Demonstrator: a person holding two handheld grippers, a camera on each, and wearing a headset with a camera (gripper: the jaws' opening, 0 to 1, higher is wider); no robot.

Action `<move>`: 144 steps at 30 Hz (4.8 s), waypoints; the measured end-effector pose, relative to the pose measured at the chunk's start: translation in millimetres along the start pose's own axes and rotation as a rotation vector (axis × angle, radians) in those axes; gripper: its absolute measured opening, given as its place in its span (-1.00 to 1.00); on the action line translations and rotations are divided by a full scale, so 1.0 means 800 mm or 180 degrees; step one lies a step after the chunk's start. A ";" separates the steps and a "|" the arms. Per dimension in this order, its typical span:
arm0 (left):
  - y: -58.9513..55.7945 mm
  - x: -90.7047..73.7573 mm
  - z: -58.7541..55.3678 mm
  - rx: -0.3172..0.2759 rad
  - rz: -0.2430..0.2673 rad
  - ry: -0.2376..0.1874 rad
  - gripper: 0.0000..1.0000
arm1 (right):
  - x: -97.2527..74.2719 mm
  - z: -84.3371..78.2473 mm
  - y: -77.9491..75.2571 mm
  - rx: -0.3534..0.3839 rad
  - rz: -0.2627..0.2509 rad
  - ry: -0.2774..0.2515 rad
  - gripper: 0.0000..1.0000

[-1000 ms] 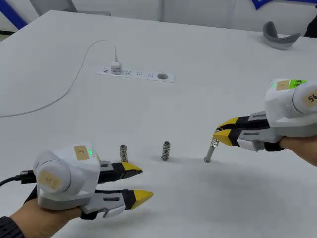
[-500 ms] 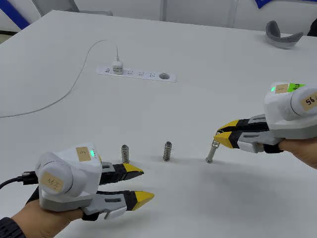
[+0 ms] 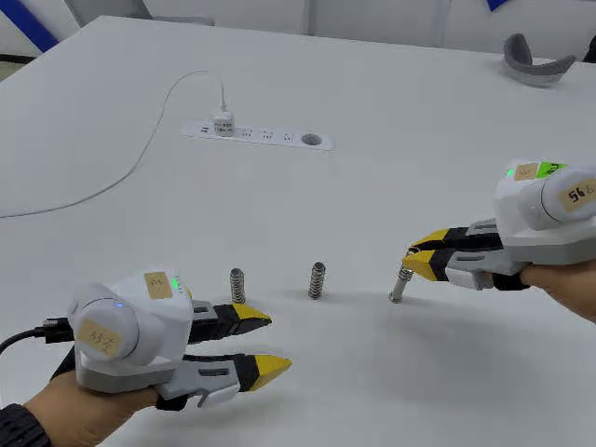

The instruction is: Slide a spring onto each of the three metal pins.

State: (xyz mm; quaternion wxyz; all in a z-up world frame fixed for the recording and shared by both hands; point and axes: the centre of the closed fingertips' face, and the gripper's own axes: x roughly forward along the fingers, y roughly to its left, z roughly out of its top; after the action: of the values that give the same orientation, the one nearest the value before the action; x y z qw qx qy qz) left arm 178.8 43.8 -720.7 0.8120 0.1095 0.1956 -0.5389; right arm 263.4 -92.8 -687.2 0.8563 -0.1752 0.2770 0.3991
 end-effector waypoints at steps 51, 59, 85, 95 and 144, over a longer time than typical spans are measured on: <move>0.001 0.000 -0.002 -0.0035 0.0018 0.0002 -0.38 | 0.032 -0.045 0.000 0.0128 -0.0023 0.0167 -0.75; 0.002 0.000 -0.001 -0.0030 0.0022 -0.0001 -0.38 | 0.032 -0.050 0.001 0.0121 -0.0015 0.0199 -0.71; 0.004 -0.002 -0.001 -0.0050 0.0046 -0.0023 -0.36 | 0.023 -0.065 0.010 0.0119 -0.0018 0.0196 -0.39; 0.006 -0.005 -0.002 -0.0077 0.0067 -0.0032 -0.34 | 0.021 -0.070 0.018 0.0143 0.0020 0.0161 -0.18; 0.047 -0.050 -0.033 -0.0372 0.0495 0.0013 0.05 | -0.009 -0.072 0.048 -0.0025 0.0080 0.0010 0.07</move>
State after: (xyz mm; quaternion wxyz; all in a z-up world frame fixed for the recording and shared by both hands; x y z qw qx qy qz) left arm 193.8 102.4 -728.4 0.8560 0.0778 0.2193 -0.4616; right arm 210.7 -103.3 -731.0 0.8501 -0.1758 0.2790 0.4107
